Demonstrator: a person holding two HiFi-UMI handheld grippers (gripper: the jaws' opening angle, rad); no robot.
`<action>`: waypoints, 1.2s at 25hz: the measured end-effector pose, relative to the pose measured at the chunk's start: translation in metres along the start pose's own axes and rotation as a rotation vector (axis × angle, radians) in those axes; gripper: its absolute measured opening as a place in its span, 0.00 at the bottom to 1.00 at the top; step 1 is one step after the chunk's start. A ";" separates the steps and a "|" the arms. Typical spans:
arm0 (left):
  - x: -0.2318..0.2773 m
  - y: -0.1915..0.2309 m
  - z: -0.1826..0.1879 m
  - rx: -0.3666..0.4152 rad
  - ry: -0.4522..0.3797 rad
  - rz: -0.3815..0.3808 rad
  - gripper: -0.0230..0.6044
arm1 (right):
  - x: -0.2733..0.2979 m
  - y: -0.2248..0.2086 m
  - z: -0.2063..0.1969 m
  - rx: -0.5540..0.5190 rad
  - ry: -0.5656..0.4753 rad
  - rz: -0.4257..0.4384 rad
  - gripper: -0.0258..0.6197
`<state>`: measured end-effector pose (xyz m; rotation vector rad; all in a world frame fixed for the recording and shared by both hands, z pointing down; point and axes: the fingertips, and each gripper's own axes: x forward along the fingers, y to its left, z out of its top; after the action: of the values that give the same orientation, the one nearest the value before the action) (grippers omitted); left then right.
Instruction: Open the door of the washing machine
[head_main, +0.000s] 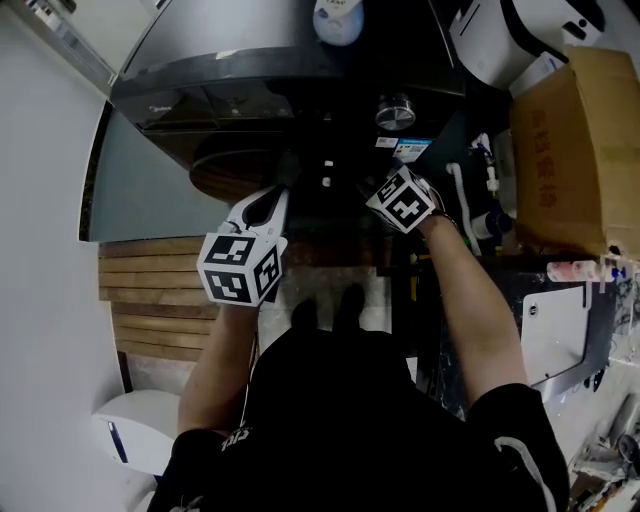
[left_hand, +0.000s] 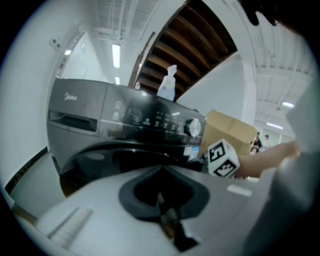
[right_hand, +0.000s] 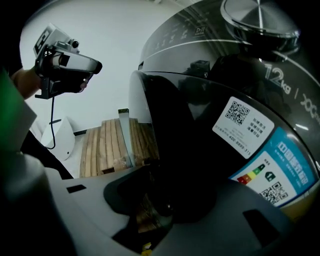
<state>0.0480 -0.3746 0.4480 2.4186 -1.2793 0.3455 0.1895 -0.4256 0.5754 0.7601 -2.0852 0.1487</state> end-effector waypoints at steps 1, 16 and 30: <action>-0.003 0.001 -0.002 0.000 0.001 -0.002 0.05 | 0.000 -0.001 0.000 0.006 -0.001 -0.011 0.24; -0.042 0.010 -0.009 0.021 -0.011 -0.016 0.05 | -0.027 0.084 -0.014 0.151 -0.122 -0.020 0.24; -0.075 -0.006 -0.043 -0.053 0.022 -0.068 0.13 | -0.042 0.133 -0.019 0.255 -0.106 -0.120 0.23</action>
<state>0.0101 -0.2975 0.4565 2.4004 -1.1791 0.3147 0.1456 -0.2922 0.5764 1.0643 -2.1384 0.3183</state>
